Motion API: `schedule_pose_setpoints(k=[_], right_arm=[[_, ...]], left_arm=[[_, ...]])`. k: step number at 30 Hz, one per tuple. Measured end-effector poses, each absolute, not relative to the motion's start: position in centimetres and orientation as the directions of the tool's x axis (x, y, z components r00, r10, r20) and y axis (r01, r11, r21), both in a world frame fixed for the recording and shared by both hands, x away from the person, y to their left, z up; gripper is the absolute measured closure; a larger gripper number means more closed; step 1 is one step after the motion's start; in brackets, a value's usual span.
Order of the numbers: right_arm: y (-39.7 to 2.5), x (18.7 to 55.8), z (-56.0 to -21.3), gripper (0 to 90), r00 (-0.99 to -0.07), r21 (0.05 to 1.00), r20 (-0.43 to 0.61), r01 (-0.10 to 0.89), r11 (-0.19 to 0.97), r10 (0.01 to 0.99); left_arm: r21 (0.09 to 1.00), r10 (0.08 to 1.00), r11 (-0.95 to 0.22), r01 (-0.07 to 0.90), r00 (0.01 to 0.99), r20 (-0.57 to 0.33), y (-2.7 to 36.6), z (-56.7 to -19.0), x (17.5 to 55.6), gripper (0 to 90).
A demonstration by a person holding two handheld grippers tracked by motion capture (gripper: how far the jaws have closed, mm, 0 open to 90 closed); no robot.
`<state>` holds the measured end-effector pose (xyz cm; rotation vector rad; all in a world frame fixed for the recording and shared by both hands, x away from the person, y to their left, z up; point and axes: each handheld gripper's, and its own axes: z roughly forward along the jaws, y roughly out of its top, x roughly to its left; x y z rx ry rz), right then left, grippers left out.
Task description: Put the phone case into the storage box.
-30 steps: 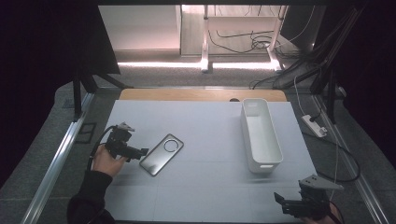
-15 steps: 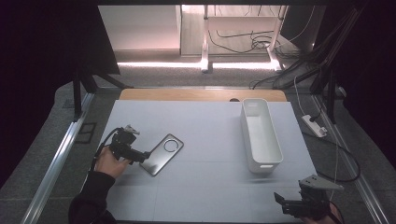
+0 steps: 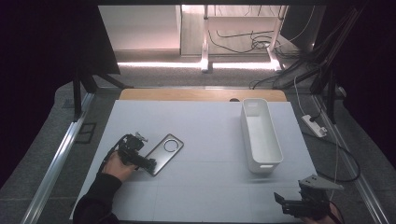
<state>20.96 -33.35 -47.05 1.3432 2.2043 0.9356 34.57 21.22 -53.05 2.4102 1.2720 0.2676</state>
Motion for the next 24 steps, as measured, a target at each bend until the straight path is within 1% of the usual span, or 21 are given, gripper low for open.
schedule_pose_setpoints(k=[3, 4, 5, 6, 7, 9, 10, 11, 12, 14, 15, 17, 18, 21, 24], right_arm=[[-33.4, 21.0, -47.0, 0.5, -0.463, 0.714, 0.011, 0.624, 0.317, 0.886], [-33.3, 21.0, -47.1, 0.5, -0.463, 0.715, 0.011, 0.623, 0.317, 0.886], [-33.3, 21.0, -47.1, 0.5, -0.464, 0.715, 0.009, 0.622, 0.319, 0.886], [-33.3, 21.0, -47.1, 0.5, -0.464, 0.715, 0.009, 0.622, 0.319, 0.886], [-33.3, 21.0, -47.1, 0.5, -0.463, 0.714, 0.010, 0.624, 0.317, 0.886], [-33.3, 21.0, -47.1, 0.5, -0.464, 0.715, 0.010, 0.623, 0.318, 0.886], [-33.3, 21.0, -47.1, 0.5, -0.464, 0.715, 0.009, 0.623, 0.319, 0.886], [-33.3, 21.0, -47.1, 0.5, -0.464, 0.714, 0.010, 0.623, 0.318, 0.886], [-33.3, 21.0, -47.1, 0.5, -0.464, 0.714, 0.010, 0.623, 0.318, 0.886], [-33.3, 21.0, -47.1, 0.5, -0.464, 0.714, 0.010, 0.623, 0.319, 0.886], [-33.3, 21.0, -47.1, 0.5, -0.463, 0.714, 0.010, 0.624, 0.318, 0.886], [-33.3, 21.0, -47.1, 0.5, -0.464, 0.713, 0.010, 0.624, 0.318, 0.886], [-33.3, 21.0, -47.1, 0.5, -0.465, 0.713, 0.007, 0.623, 0.321, 0.885], [-33.3, 21.0, -47.1, 0.5, -0.466, 0.712, 0.008, 0.624, 0.322, 0.885], [-33.3, 21.0, -47.1, 0.6, -0.466, 0.708, 0.009, 0.628, 0.324, 0.884]], left_arm=[[0.431, 0.822, -0.503, 0.749, 0.569, -0.029, 21.1, -53.1, 34.6, 0.1], [0.434, 0.811, -0.510, 0.743, 0.583, -0.045, 21.1, -52.9, 34.5, 3.6], [0.439, 0.802, -0.510, 0.740, 0.594, -0.069, 21.1, -52.8, 34.4, 13.2], [0.439, 0.802, -0.510, 0.740, 0.594, -0.069, 21.1, -52.8, 34.4, 17.7], [0.444, 0.798, -0.514, 0.734, 0.599, -0.067, 21.2, -52.6, 34.3, 17.7], [0.454, 0.802, -0.501, 0.737, 0.592, -0.077, 21.5, -52.3, 34.1, 34.2], [0.457, 0.803, -0.495, 0.740, 0.590, -0.085, 21.6, -52.3, 34.1, 43.9], [0.456, 0.801, -0.490, 0.742, 0.590, -0.099, 21.7, -52.2, 34.1, 50.4], [0.456, 0.803, -0.488, 0.744, 0.588, -0.101, 21.7, -52.2, 34.0, 54.2], [0.455, 0.797, -0.481, 0.749, 0.590, -0.128, 21.8, -52.2, 34.0, 67.5], [0.454, 0.796, -0.474, 0.755, 0.588, -0.146, 21.9, -52.2, 34.1, 71.4], [0.451, 0.800, -0.460, 0.765, 0.578, -0.162, 22.1, -52.2, 34.2, 75.2], [0.451, 0.808, -0.433, 0.780, 0.558, -0.189, 22.5, -52.3, 34.3, 77.7], [0.455, 0.815, -0.420, 0.786, 0.546, -0.191, 22.8, -52.3, 34.4, 86.2], [0.459, 0.815, -0.421, 0.783, 0.548, -0.188, 22.8, -52.3, 34.3, 87.0]])
